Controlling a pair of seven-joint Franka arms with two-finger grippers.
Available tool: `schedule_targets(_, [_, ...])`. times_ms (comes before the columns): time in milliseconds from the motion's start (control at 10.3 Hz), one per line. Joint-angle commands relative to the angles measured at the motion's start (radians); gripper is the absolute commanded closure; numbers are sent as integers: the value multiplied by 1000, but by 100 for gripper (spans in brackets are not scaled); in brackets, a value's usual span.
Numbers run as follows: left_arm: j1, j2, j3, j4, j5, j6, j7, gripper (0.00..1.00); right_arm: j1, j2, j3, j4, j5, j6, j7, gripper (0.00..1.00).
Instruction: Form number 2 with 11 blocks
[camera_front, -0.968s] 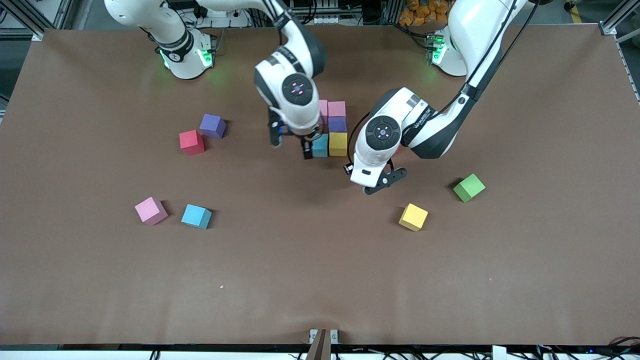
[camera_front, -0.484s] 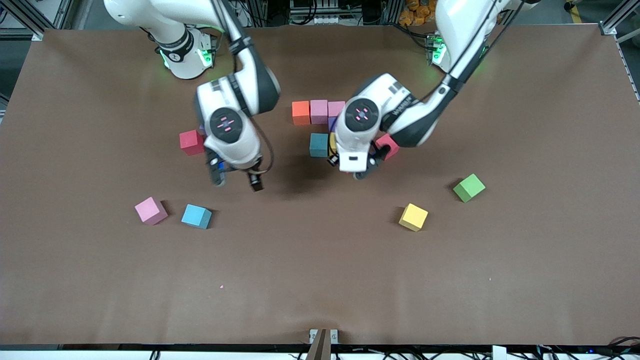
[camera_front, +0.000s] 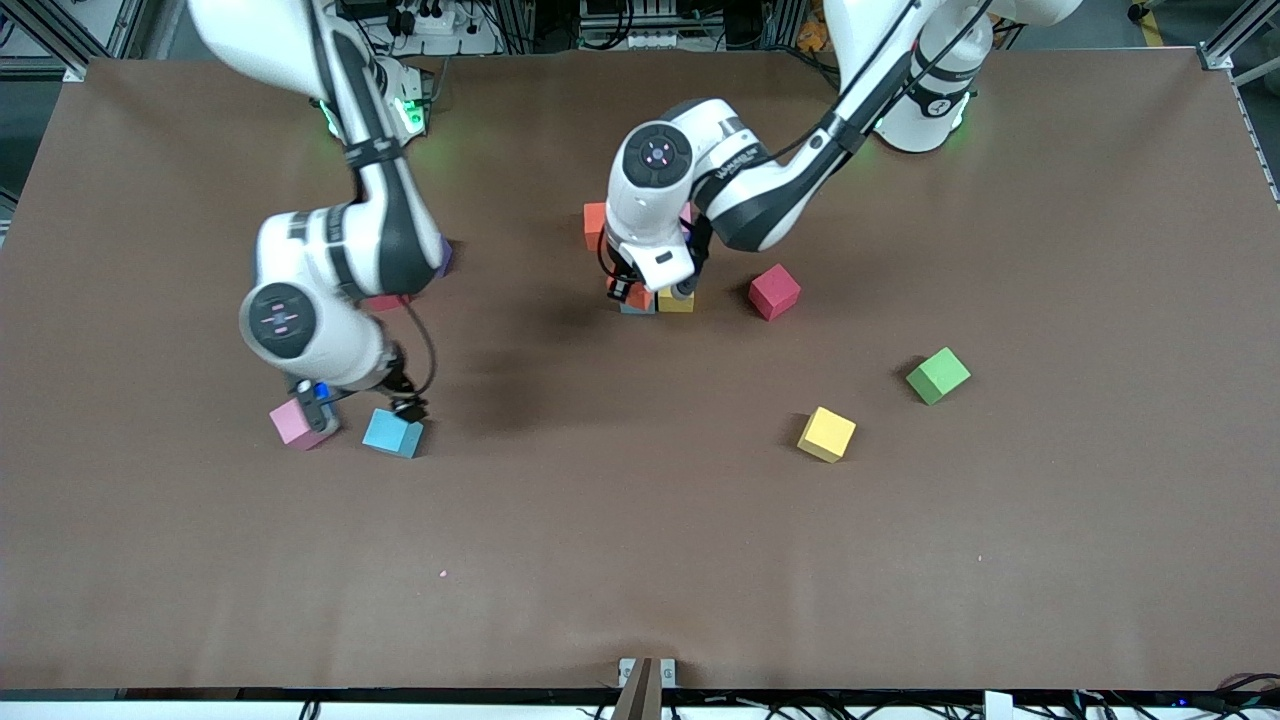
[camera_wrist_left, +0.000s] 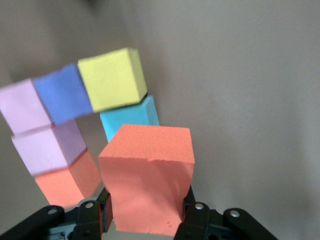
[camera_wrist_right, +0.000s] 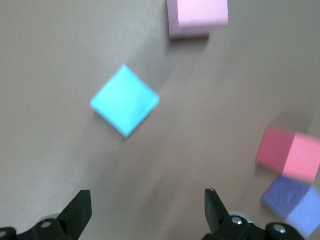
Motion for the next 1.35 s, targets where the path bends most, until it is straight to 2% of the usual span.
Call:
schedule_targets(0, [-43, 29, 6, 5, -9, 126, -185, 57, -75, -9, 11, -5, -7, 27, -249, 0])
schedule_targets(290, [-74, 83, 9, 5, -8, 265, -334, 57, -69, 10, 16, 0, 0, 80, -516, 0])
schedule_targets(677, [-95, 117, 16, -6, 0, 288, -362, 58, -69, 59, 56, 0, 6, 158, -806, 0])
schedule_targets(774, [-94, 128, 18, -8, 29, 288, -356, 58, -88, 77, 86, 0, 7, 191, -874, 0])
schedule_targets(968, [-103, 166, 16, -8, 159, 287, -354, 58, -156, 97, 135, -1, 10, 210, -989, 0])
schedule_targets(1065, [-105, 171, 16, -14, 176, 285, -353, 58, -217, 99, 182, -3, 29, 210, -1041, 0])
schedule_targets(1161, [-105, 174, 16, -12, 178, 285, -342, 58, -277, 103, 227, -8, 102, 212, -1078, 0])
schedule_targets(1258, [-105, 174, 16, -12, 178, 282, -325, 58, -300, 115, 240, -8, 178, 210, -1091, 0])
